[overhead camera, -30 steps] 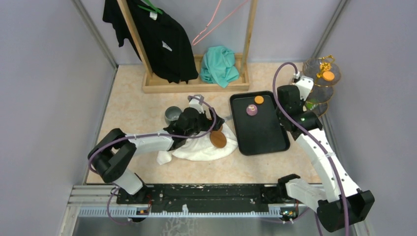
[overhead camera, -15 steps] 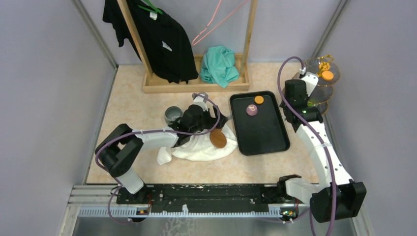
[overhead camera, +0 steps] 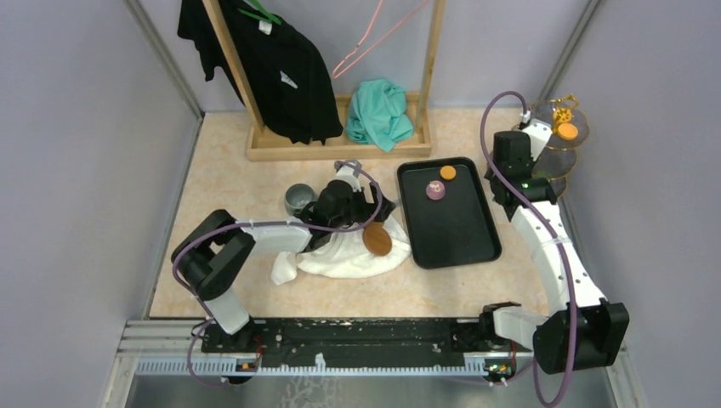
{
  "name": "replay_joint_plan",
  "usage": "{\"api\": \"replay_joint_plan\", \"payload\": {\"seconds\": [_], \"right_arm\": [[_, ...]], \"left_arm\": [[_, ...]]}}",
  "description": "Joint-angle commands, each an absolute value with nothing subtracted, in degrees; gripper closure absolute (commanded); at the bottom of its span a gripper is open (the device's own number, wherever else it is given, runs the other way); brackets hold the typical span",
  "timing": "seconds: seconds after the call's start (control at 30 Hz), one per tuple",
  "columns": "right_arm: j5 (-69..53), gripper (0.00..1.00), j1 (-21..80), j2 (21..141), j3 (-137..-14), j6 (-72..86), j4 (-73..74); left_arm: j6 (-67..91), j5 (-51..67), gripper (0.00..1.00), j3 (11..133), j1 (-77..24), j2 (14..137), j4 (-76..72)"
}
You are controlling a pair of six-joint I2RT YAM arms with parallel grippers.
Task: Serve the afternoon tea
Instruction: Place the desert on the desert table.
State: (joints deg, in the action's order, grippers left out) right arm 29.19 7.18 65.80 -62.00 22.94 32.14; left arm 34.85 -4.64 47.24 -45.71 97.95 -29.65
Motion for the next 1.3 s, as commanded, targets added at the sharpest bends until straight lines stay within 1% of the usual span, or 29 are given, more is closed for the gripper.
{"api": "replay_joint_plan", "payload": {"seconds": [0.0, 0.4, 0.5, 0.6, 0.8, 0.9, 1.13, 1.23, 1.27], "right_arm": [[29.47, 0.92, 5.77, 65.68, -65.29, 22.08, 27.43], [29.55, 0.92, 4.23, 67.84, -64.89, 21.62, 24.78], [29.82, 0.91, 3.92, 67.9, -64.31, 21.4, 24.15], [30.09, 0.86, 3.62, 68.08, -64.04, 21.11, 23.91], [29.72, 0.72, 3.06, 69.0, -63.73, 21.02, 24.06], [29.24, 0.61, 2.9, 69.38, -63.34, 21.26, 24.15], [28.73, 0.58, 2.46, 69.3, -62.95, 21.52, 24.26], [28.42, 0.51, 2.42, 69.22, -62.97, 21.71, 24.47], [28.4, 0.51, 2.46, 69.22, -62.96, 21.66, 24.44]], "left_arm": [[34.61, -2.81, 0.04, 49.35, -45.09, 99.06, -32.42], [35.05, -1.52, 0.04, 49.57, -44.3, 100.72, -33.72], [35.15, -1.18, 0.04, 49.6, -44.12, 101.23, -34.04], [35.33, -0.92, 0.04, 49.66, -44.08, 101.68, -34.42], [35.51, -0.62, 0.04, 49.53, -44.03, 102.12, -34.76], [35.55, -0.5, 0.04, 49.37, -44.01, 102.2, -34.97], [35.77, -0.29, 0.04, 49.13, -43.94, 102.39, -35.24], [35.86, -0.17, 0.04, 49.04, -43.88, 102.26, -35.33], [35.86, -0.2, 0.04, 49.04, -43.93, 102.3, -35.33]]}}
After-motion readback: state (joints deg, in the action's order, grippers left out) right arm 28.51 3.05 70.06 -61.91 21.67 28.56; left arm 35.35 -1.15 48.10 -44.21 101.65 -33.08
